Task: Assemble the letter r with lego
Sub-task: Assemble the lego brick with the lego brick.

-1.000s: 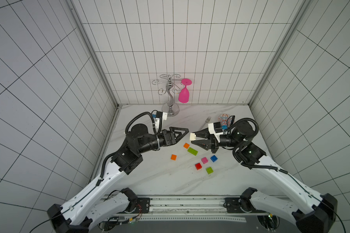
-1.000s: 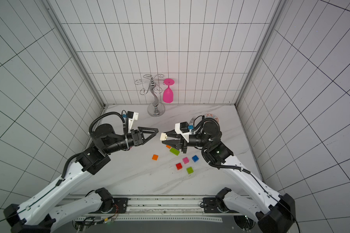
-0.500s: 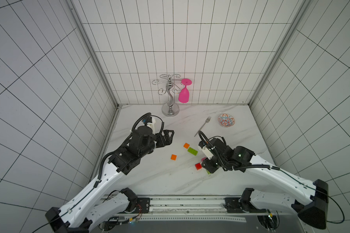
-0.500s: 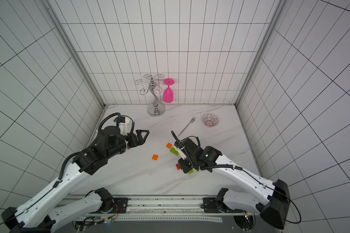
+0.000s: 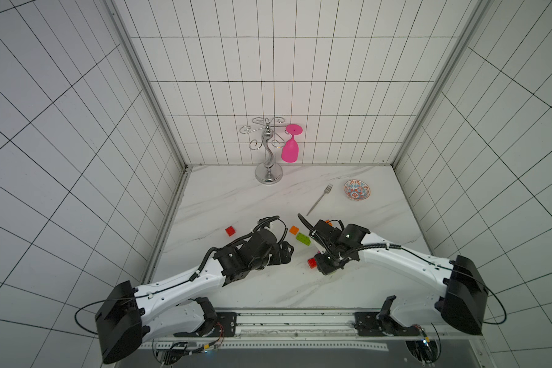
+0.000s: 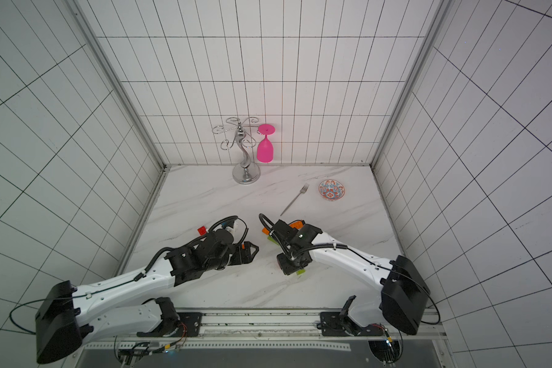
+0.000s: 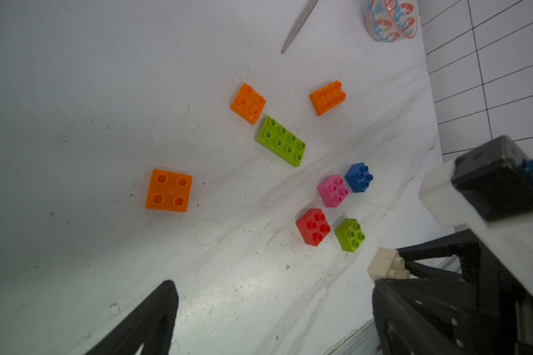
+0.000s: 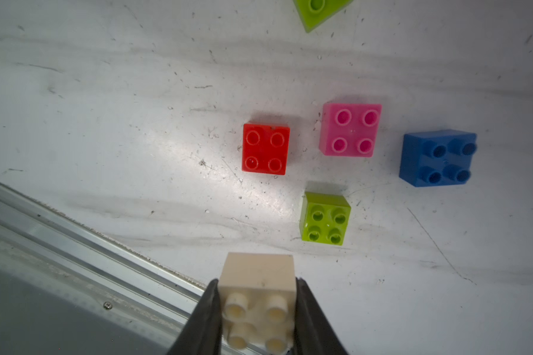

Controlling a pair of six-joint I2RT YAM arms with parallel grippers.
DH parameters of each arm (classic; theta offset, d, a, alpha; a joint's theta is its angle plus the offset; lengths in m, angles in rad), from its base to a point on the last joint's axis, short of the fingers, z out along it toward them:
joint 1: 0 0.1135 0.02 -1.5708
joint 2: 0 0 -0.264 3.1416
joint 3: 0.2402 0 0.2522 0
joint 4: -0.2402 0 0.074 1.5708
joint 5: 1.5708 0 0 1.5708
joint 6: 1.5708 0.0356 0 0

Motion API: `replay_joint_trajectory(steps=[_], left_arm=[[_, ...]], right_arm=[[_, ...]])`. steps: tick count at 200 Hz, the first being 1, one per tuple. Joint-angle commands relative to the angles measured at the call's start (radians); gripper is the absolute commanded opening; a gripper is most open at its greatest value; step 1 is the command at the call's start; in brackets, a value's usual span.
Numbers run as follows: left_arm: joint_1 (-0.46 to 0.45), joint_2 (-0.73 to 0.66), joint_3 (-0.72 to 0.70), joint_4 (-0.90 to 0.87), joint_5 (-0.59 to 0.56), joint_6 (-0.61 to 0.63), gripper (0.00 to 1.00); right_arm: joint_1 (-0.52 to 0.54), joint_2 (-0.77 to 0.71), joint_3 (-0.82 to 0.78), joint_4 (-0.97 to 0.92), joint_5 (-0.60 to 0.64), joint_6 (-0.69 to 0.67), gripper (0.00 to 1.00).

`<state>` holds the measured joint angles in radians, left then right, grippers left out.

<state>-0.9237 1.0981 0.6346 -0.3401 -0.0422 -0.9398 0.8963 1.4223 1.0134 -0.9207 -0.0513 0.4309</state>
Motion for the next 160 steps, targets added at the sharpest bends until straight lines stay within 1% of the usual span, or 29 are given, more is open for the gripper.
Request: replay_joint_trajectory(steps=[1,17,34,56,84,115,160], left_arm=[[0.0,-0.034,-0.11,0.239,-0.003,-0.183,0.89],[0.004,-0.051,-0.175,0.322,-0.002,-0.218,0.9],[0.019,-0.066,-0.201,0.325,-0.006,-0.233,0.9],[0.066,-0.079,-0.219,0.328,0.05,-0.238,0.89],[0.101,-0.076,-0.212,0.311,0.097,-0.22,0.89],[0.103,-0.046,-0.192,0.308,0.127,-0.202,0.88],[0.103,-0.003,-0.167,0.323,0.15,-0.187,0.87]], right_arm=[[-0.007,0.053,0.057,0.026,0.036,0.04,0.0],[-0.007,0.086,0.063,0.048,0.034,0.041,0.0],[-0.007,0.111,0.073,0.072,0.033,0.03,0.0],[-0.012,0.156,0.099,0.076,0.031,0.009,0.0],[-0.038,0.194,0.118,0.082,0.006,-0.006,0.0],[-0.067,0.223,0.142,0.073,-0.002,-0.005,0.0],[-0.065,0.248,0.149,0.072,-0.007,0.021,0.0]])
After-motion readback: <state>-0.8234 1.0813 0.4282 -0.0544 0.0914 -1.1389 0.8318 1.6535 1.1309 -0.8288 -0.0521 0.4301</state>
